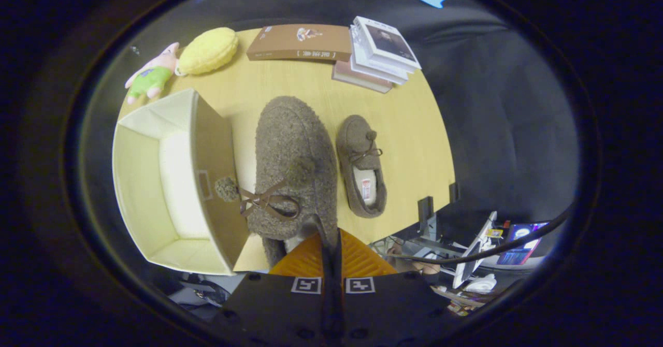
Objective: Open the storage box then place both shoes into the box .Put the left shoe in first, then the right shoe, with the right side of both shoes facing outward in a uniform manner.
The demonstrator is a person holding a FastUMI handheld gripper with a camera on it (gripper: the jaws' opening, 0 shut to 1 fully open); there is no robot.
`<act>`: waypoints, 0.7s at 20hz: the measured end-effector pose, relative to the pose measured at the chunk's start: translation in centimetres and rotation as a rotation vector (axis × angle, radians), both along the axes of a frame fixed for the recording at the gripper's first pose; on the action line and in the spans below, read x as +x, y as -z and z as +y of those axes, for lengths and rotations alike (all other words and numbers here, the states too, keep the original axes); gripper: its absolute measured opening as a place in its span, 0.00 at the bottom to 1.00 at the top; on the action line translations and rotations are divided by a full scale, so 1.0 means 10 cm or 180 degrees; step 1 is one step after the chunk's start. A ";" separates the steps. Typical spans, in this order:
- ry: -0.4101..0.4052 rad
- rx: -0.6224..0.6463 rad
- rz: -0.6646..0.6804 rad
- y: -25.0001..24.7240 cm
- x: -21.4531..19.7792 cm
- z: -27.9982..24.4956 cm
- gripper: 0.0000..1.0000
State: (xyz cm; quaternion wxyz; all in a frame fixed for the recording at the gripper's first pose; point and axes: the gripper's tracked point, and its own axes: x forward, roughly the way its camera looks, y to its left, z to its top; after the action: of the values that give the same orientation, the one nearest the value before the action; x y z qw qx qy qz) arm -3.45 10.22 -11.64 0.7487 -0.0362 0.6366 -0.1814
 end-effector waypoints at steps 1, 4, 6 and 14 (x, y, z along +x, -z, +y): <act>0.0021 -0.0005 -0.0022 -0.10 0.00 0.09 0.03; 0.0014 0.0030 -0.0088 -0.35 0.01 0.42 0.03; -0.0055 0.0050 -0.0113 -0.47 0.04 0.69 0.03; -0.0188 0.0408 -0.0143 -0.14 0.34 1.72 0.03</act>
State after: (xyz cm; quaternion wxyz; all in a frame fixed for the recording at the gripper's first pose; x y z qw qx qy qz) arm -0.02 27.39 -10.28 0.7686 -0.0029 0.6286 -0.1189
